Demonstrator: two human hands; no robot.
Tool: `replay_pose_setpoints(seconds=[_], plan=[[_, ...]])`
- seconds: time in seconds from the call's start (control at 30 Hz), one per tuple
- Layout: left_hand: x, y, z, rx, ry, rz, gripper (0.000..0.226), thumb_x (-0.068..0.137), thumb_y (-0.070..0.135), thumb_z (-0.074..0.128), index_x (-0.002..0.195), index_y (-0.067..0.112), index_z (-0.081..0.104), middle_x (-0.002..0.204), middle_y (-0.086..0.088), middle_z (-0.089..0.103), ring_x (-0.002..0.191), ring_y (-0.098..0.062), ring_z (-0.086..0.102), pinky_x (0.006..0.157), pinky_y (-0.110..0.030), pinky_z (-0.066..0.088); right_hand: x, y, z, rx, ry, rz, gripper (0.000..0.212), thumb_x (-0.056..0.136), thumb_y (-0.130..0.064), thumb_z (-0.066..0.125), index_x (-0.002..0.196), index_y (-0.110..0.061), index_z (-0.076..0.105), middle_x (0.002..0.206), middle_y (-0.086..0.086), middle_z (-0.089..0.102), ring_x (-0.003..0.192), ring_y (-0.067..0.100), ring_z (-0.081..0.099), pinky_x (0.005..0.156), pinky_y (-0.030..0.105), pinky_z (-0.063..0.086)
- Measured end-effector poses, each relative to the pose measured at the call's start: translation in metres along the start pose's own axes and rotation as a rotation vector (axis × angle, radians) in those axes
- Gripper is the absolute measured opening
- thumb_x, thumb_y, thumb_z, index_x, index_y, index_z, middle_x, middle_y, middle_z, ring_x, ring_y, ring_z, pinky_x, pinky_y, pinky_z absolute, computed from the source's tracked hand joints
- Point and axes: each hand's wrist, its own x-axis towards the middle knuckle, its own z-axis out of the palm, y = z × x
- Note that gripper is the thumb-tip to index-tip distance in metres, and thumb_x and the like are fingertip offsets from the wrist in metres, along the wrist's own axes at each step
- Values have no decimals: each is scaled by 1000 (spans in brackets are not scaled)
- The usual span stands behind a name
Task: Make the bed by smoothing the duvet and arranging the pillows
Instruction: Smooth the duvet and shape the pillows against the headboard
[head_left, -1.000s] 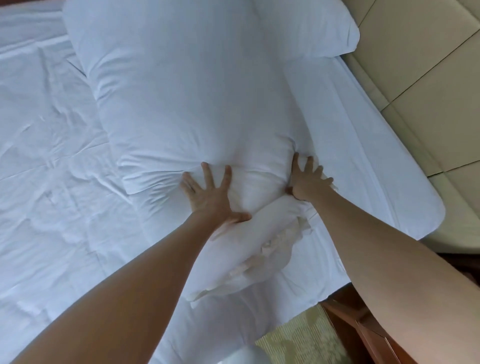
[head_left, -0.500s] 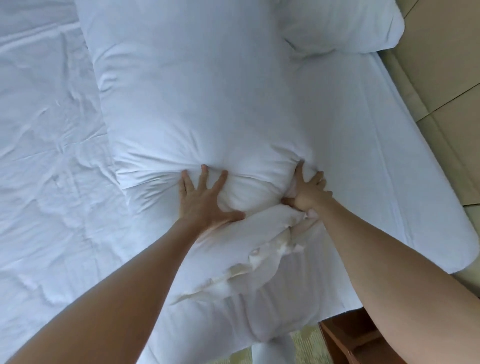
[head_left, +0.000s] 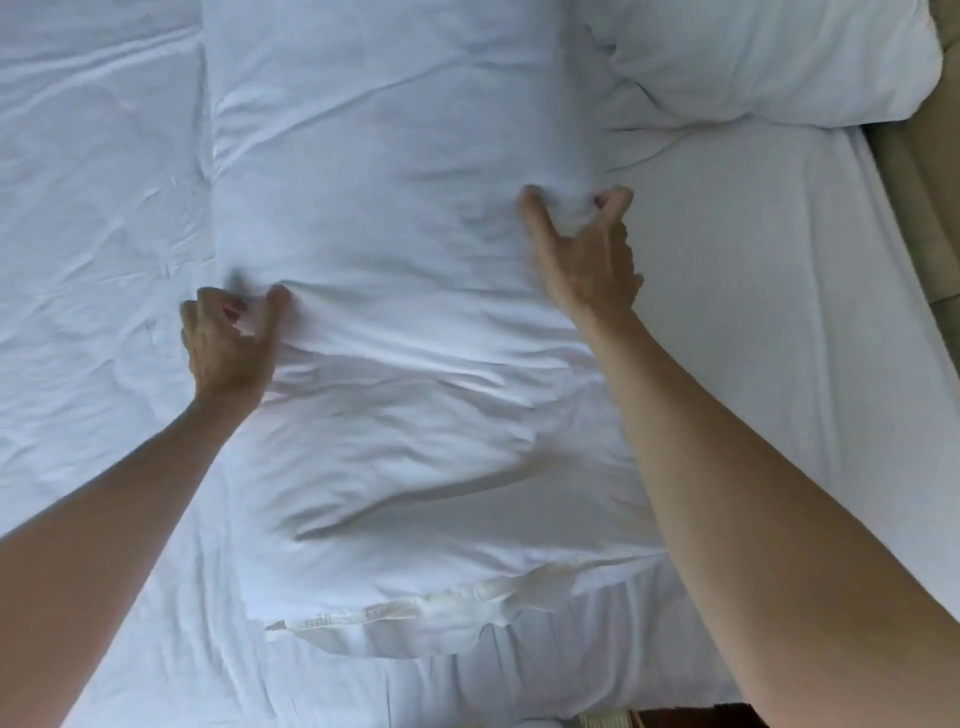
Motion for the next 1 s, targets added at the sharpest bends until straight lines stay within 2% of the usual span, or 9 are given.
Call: replay_pose_setpoints(seconds=[0.1, 0.2, 0.3, 0.43, 0.53, 0.6, 0.77, 0.87, 1.0], plan=[[38, -3, -2, -193, 15, -208, 71, 64, 88, 53, 100, 27, 45, 111, -6, 53, 105, -26, 57, 99, -44, 46, 24, 2, 11, -43, -10, 108, 101, 51, -96, 50, 125, -32, 28, 123, 3, 54, 116, 33, 53, 102, 59, 33], [68, -4, 13, -216, -228, -320, 105, 57, 89, 61, 135, 21, 40, 133, -5, 52, 114, -22, 57, 101, -40, 47, 49, 28, 18, -114, -107, 267, 131, 43, -101, 50, 149, -35, 12, 147, 10, 41, 135, 35, 40, 110, 61, 26], [90, -4, 41, -159, -357, -339, 113, 63, 79, 68, 146, 13, 30, 129, 7, 48, 115, -15, 51, 101, -35, 45, 74, 42, 27, -144, -160, 362, 139, 39, -104, 48, 152, -29, 19, 151, 10, 38, 138, 34, 37, 113, 58, 26], [123, -34, 73, -89, -361, -454, 134, 27, 93, 70, 136, 17, 53, 132, 2, 61, 117, -16, 60, 104, -35, 46, 91, 53, 51, -170, -99, 341, 132, 44, -101, 50, 143, -16, 35, 142, 11, 46, 132, 32, 43, 108, 48, 33], [118, -34, 82, -58, -399, -485, 137, 32, 94, 68, 139, 10, 51, 136, -1, 58, 122, -20, 58, 104, -34, 45, 96, 61, 56, -129, -84, 291, 117, 53, -96, 54, 138, -16, 42, 138, 9, 54, 125, 32, 53, 101, 43, 40], [110, -33, 82, -56, -443, -480, 127, 42, 92, 67, 136, 7, 54, 135, -6, 60, 120, -25, 58, 103, -35, 46, 95, 66, 52, -105, -60, 258, 107, 59, -93, 55, 136, -19, 50, 134, 7, 60, 121, 31, 57, 97, 39, 43], [78, -21, 52, 11, -297, -464, 106, 66, 82, 62, 131, -1, 52, 134, -18, 57, 124, -36, 53, 106, -43, 43, 76, 54, 31, -27, -76, 209, 80, 77, -78, 58, 120, -11, 65, 113, 8, 66, 109, 27, 61, 83, 29, 41], [50, -16, 24, -49, -339, -508, 110, 60, 88, 60, 129, 2, 55, 130, -17, 58, 121, -36, 54, 103, -43, 44, 50, 43, 5, -21, -121, 232, 68, 82, -74, 58, 105, -10, 63, 84, 1, 56, 93, 23, 55, 79, 27, 40], [-9, -22, -25, -116, -418, -603, 122, 43, 97, 58, 121, 3, 61, 116, -12, 64, 104, -33, 62, 86, -38, 52, -11, 40, -33, -85, -176, 312, 84, 80, -80, 52, 108, -2, 65, 95, 9, 61, 98, 27, 60, 83, 31, 45]])
